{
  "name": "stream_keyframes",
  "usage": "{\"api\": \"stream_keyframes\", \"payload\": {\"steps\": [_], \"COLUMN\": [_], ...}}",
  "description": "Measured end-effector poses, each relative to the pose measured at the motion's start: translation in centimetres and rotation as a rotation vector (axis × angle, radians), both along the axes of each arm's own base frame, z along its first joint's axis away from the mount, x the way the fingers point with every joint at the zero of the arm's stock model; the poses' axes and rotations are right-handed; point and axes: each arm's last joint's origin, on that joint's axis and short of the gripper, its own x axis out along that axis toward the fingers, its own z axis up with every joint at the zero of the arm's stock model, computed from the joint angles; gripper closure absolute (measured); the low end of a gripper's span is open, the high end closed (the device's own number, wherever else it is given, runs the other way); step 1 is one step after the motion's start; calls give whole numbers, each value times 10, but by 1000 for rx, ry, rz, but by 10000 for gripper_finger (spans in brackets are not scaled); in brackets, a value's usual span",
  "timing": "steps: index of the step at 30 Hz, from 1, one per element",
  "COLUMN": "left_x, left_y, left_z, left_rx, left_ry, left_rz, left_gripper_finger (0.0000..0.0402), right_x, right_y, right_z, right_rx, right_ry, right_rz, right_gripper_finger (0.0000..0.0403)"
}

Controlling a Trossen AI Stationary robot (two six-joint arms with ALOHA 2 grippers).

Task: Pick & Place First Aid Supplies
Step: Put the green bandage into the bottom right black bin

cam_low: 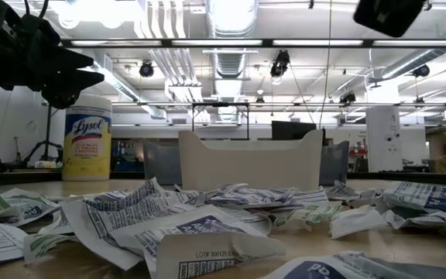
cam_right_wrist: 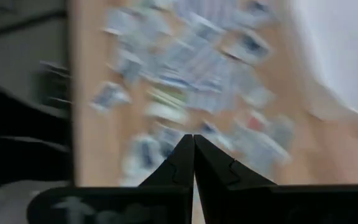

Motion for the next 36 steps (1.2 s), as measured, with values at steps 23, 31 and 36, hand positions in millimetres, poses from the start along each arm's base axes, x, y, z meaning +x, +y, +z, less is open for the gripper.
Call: {"api": "stream_keyframes", "payload": {"steps": [23,31,36], "left_x": [0,0,0], "left_y": [0,0,0], "left_z": [0,-1,-1], "left_rx": [0,0,-12], "left_ry": [3,8,12], "left_rz": [-1,-1,-1], "left_gripper_finger": [218,218,218], "right_x": [70,90,99], "right_y": [34,46,52], "right_z": [-59,-67,-74], "right_rx": [-211,-266,-274], "right_ry": [203,203,197], "right_rz": [450,545,608], "right_gripper_finger": [394,394,382]}}
